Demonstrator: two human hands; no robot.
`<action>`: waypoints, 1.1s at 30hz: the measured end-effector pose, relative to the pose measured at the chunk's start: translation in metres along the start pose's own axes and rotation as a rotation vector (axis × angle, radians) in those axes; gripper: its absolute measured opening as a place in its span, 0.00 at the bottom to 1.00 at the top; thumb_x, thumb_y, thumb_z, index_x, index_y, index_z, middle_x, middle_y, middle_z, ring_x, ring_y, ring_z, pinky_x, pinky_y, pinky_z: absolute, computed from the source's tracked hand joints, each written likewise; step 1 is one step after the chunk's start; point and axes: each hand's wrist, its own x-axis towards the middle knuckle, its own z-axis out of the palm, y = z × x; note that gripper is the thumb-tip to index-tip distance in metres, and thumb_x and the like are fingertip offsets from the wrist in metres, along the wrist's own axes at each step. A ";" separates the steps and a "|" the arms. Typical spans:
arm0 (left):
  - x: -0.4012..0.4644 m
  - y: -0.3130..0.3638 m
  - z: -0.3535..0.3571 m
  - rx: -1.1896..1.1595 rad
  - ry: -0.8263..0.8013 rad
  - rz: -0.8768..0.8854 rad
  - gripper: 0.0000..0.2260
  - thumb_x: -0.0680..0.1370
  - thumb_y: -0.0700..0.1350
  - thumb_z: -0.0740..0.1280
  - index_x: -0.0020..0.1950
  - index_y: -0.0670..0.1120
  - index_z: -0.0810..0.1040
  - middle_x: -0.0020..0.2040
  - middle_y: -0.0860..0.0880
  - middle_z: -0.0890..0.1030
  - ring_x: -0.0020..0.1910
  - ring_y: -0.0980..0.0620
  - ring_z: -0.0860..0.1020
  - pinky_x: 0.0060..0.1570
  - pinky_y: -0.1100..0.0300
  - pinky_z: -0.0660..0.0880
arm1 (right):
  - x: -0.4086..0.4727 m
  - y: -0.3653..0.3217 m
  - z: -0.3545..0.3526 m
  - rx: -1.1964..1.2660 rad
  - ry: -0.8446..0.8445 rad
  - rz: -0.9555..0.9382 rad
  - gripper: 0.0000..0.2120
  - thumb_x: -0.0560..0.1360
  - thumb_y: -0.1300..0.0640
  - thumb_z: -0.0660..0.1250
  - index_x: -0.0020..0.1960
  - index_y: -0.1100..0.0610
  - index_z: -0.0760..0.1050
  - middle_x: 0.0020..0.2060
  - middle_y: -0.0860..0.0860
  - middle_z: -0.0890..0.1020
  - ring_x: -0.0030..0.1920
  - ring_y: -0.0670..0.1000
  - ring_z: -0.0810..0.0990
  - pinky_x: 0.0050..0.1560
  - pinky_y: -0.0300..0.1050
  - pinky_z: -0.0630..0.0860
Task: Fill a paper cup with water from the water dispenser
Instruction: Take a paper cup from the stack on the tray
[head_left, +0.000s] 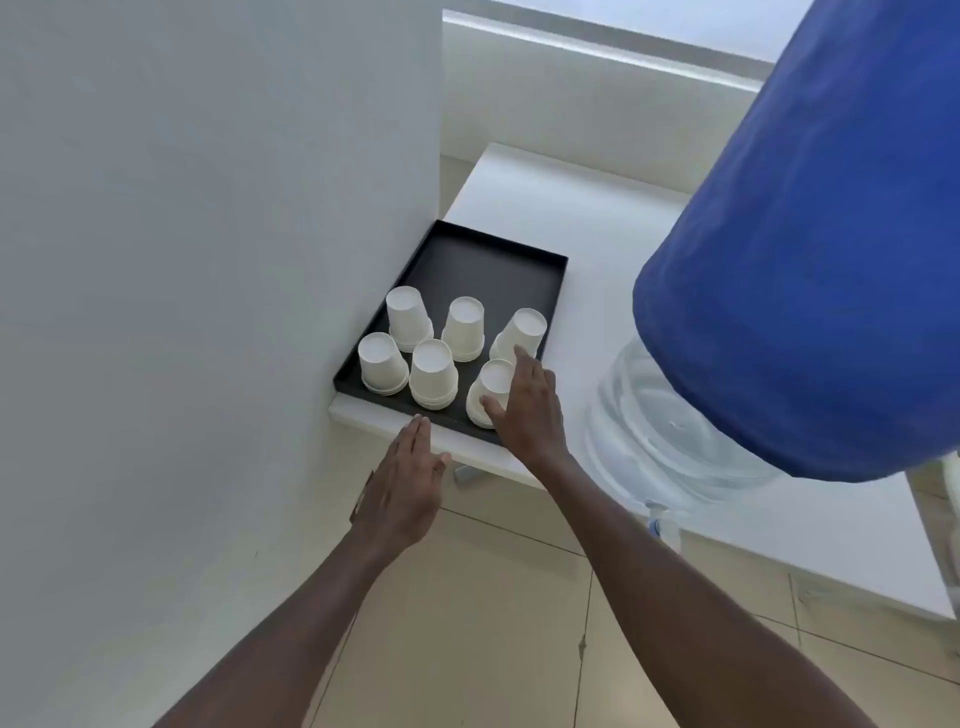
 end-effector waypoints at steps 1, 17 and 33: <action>0.001 -0.001 0.001 -0.017 0.009 -0.008 0.26 0.83 0.50 0.53 0.78 0.41 0.54 0.79 0.44 0.58 0.78 0.49 0.55 0.76 0.56 0.54 | 0.002 0.000 0.001 -0.004 0.011 -0.004 0.34 0.75 0.53 0.69 0.75 0.59 0.58 0.70 0.56 0.70 0.66 0.60 0.68 0.61 0.56 0.73; 0.006 0.003 -0.003 -0.071 0.065 -0.021 0.23 0.82 0.48 0.56 0.75 0.38 0.61 0.75 0.40 0.66 0.75 0.44 0.62 0.74 0.51 0.58 | 0.008 -0.011 -0.019 0.122 0.174 -0.019 0.30 0.71 0.56 0.70 0.71 0.56 0.64 0.64 0.53 0.76 0.63 0.59 0.71 0.58 0.56 0.71; 0.009 0.090 -0.043 -1.156 -0.221 -0.235 0.26 0.73 0.71 0.58 0.58 0.54 0.78 0.53 0.44 0.86 0.52 0.44 0.84 0.50 0.47 0.81 | -0.092 -0.016 -0.092 0.817 0.272 0.261 0.28 0.73 0.62 0.68 0.70 0.50 0.67 0.61 0.47 0.77 0.59 0.48 0.77 0.52 0.39 0.77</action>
